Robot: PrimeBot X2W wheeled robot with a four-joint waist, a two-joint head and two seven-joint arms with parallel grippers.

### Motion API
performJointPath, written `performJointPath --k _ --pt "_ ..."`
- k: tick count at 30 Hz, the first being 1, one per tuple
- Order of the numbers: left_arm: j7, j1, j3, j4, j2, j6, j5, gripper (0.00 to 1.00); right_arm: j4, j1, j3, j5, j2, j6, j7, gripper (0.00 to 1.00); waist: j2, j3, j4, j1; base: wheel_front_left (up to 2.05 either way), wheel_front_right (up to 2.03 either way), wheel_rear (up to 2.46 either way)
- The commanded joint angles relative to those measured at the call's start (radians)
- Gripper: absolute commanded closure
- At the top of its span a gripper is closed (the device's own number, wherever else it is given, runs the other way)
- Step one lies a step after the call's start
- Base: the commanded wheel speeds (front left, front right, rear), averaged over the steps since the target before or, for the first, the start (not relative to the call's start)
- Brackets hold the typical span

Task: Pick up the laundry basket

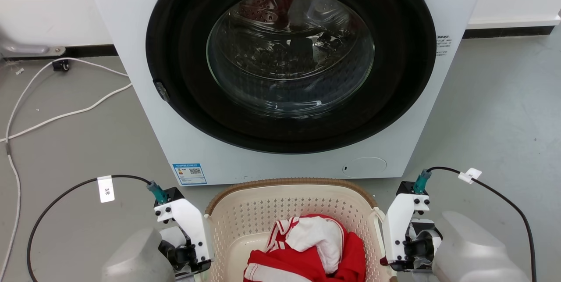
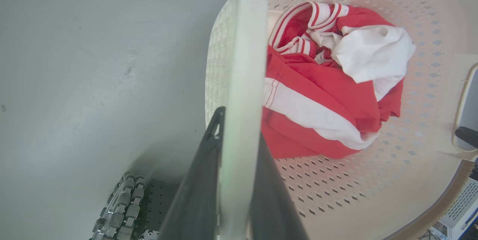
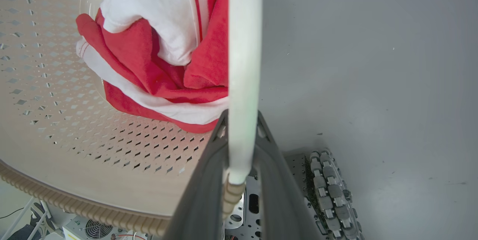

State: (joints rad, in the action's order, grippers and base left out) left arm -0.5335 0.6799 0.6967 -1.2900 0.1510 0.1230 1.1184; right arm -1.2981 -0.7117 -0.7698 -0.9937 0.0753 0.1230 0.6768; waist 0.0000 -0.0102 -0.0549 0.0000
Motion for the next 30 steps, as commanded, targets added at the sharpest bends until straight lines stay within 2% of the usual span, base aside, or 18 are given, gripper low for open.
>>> performJointPath --k 1,30 --pt "0.002 -0.008 -0.003 0.022 -0.045 0.014 0.018 1.00 0.017 0.006 0.004 -0.008 -0.046 0.014 -0.001 1.00 0.0000 0.000 0.000 0.0000 0.00 0.00 0.00" --pt "0.011 -0.006 0.021 0.028 -0.034 0.014 0.035 1.00 0.017 -0.005 -0.030 -0.042 -0.046 0.014 -0.008 1.00 0.0000 0.004 -0.001 0.0000 0.00 0.00 0.00"
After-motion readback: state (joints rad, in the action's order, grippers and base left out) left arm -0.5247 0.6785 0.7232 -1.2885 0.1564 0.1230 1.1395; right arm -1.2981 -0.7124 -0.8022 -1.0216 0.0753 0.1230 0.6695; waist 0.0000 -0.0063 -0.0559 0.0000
